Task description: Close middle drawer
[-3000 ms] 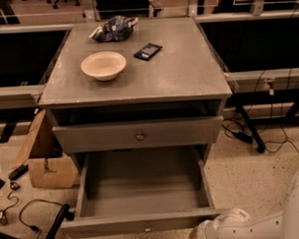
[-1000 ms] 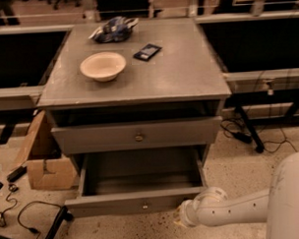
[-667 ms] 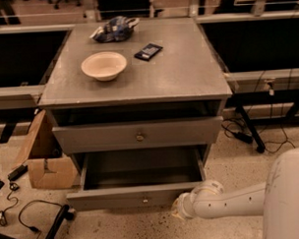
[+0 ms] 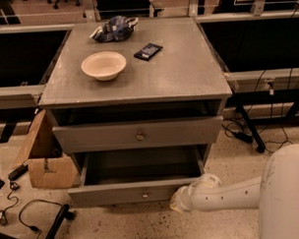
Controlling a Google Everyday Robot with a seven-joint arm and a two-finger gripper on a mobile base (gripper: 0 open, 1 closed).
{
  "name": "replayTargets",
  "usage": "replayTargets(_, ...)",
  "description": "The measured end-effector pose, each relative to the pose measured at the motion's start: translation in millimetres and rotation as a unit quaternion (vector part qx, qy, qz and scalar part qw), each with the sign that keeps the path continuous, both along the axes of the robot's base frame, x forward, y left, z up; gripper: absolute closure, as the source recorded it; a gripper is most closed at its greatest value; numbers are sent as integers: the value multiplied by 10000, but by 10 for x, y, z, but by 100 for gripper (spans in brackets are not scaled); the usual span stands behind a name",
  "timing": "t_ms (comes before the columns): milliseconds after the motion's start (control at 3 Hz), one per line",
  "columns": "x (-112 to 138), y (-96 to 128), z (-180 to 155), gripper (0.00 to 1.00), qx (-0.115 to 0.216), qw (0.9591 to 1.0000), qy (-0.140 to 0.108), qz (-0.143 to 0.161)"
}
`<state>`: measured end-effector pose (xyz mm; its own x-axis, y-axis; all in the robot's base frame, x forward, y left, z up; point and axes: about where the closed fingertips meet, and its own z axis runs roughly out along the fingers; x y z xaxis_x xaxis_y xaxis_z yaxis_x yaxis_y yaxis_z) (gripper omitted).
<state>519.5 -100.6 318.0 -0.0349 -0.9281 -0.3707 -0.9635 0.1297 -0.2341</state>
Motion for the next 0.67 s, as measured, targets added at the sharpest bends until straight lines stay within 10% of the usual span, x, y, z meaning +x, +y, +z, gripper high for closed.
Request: replayTargets(667,292,134,157,100,-9,9998,-181,25)
